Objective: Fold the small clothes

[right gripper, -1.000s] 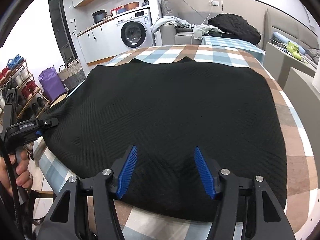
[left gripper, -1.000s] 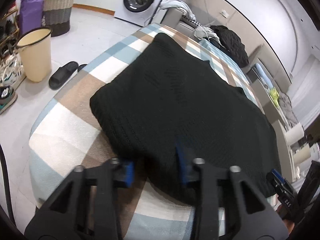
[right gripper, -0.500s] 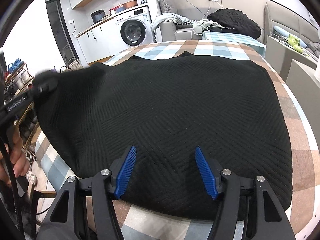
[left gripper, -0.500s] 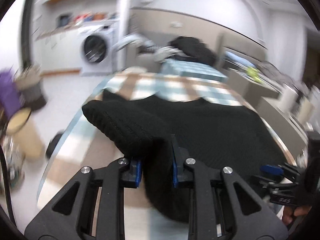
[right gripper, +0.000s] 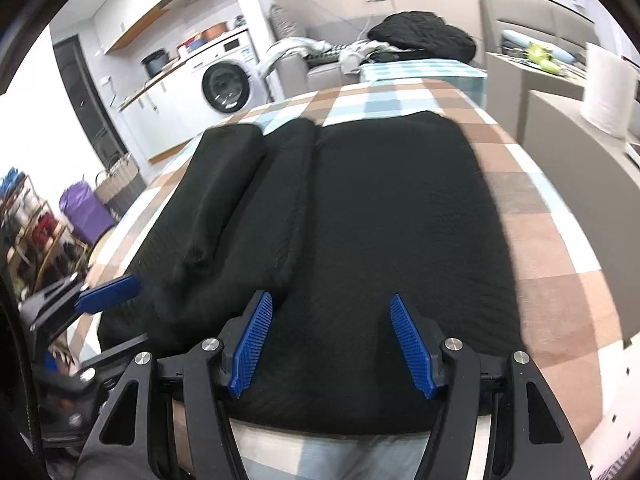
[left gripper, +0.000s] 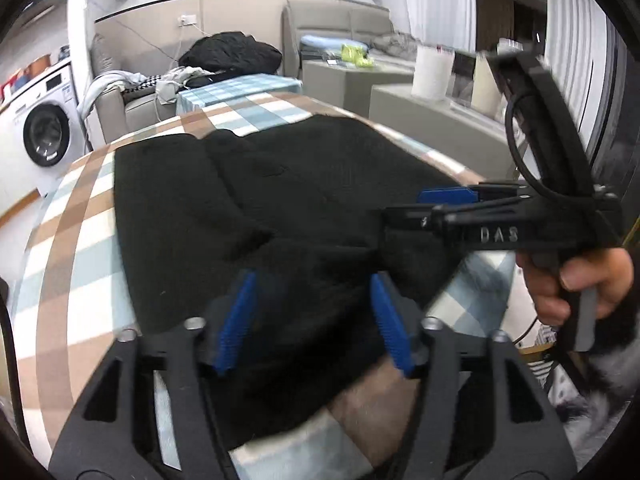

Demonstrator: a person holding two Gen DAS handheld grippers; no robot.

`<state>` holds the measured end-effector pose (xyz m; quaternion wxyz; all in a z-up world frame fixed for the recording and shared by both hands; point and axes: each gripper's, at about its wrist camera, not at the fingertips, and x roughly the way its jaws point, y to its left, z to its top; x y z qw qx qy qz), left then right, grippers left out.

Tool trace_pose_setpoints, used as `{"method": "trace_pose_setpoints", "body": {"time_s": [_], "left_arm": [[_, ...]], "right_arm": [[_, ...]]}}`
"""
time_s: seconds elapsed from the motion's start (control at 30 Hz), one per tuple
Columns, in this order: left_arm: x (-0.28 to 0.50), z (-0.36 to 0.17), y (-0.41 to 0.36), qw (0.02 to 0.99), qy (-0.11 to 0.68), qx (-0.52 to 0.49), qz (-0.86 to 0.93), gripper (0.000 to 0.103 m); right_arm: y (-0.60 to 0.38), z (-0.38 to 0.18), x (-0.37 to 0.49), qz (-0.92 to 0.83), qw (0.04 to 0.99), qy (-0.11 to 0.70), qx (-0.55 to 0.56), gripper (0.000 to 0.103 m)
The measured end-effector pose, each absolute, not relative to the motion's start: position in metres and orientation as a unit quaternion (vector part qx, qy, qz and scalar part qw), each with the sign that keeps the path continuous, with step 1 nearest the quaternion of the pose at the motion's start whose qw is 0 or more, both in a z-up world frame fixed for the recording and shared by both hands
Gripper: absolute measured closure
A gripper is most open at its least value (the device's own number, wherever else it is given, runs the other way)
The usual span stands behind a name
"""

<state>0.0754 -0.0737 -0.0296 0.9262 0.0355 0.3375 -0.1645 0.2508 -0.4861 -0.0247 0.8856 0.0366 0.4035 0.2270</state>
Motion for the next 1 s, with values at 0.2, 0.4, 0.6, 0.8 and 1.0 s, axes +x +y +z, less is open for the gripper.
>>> {"method": "trace_pose_setpoints", "body": {"time_s": [0.2, 0.4, 0.6, 0.8, 1.0], "left_arm": [[0.060, -0.014, -0.032, 0.939, 0.322, 0.003, -0.123, 0.031], [0.066, -0.024, 0.017, 0.935, 0.342, -0.047, -0.084, 0.029], [0.075, -0.034, 0.030, 0.932, 0.350, -0.069, -0.071, 0.029], [0.072, -0.030, 0.042, 0.932, 0.343, -0.104, -0.059, 0.029], [0.075, -0.043, 0.043, 0.921, 0.370, -0.106, -0.061, 0.029]], "right_arm": [[-0.502, -0.008, 0.249, 0.239, 0.886, 0.390, 0.076, 0.040], [-0.484, -0.015, 0.257, 0.312, 0.839, 0.425, 0.133, 0.040], [-0.461, -0.037, 0.268, 0.323, 0.808, 0.470, 0.150, 0.090], [-0.492, 0.013, 0.232, 0.388, 0.812, 0.385, 0.204, 0.096], [-0.511, -0.036, 0.239, 0.274, 0.820, 0.478, 0.156, 0.093]]}}
